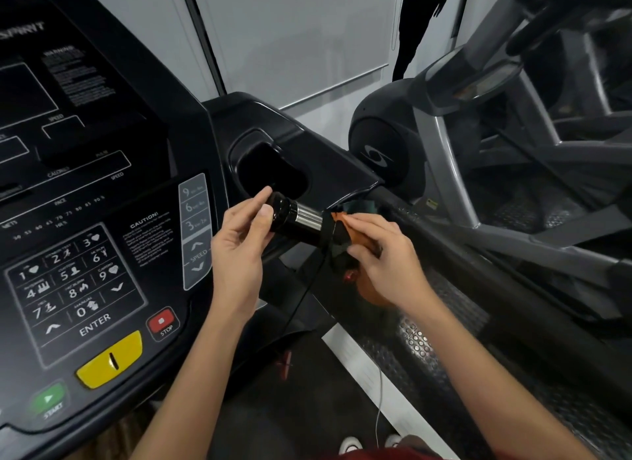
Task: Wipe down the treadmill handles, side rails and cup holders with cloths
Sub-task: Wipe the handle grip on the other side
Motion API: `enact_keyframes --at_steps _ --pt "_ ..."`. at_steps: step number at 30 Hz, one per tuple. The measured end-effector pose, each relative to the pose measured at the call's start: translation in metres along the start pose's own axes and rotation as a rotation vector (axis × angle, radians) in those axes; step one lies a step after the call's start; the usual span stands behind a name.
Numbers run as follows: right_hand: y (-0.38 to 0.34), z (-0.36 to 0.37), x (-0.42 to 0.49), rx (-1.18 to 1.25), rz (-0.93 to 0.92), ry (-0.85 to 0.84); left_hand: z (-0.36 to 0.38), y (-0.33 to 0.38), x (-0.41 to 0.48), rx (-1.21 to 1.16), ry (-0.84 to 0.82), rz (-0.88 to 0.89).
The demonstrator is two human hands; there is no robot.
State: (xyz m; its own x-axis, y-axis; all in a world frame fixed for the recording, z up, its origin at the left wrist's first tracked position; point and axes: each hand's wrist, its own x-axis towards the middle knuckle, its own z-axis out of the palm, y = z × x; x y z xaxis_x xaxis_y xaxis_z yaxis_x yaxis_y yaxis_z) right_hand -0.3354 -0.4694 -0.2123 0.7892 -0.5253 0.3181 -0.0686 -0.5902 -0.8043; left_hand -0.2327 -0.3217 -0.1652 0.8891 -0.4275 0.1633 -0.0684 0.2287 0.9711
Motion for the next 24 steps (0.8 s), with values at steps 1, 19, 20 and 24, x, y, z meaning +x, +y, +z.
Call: enact_keyframes --at_steps 1,19,20,24 --pt "0.003 -0.007 0.006 0.042 0.017 -0.097 0.0 0.0 0.0 0.001 -0.002 0.001" --pt "0.024 -0.023 0.025 0.083 -0.107 -0.277 -0.001 -0.001 0.0 -0.012 -0.011 0.002" --pt "0.025 -0.025 0.027 0.104 -0.099 -0.254 -0.001 -0.001 0.0 -0.013 -0.01 0.0" --pt "0.028 -0.037 0.033 0.074 -0.099 -0.163 -0.001 0.0 -0.001 -0.017 -0.011 0.004"
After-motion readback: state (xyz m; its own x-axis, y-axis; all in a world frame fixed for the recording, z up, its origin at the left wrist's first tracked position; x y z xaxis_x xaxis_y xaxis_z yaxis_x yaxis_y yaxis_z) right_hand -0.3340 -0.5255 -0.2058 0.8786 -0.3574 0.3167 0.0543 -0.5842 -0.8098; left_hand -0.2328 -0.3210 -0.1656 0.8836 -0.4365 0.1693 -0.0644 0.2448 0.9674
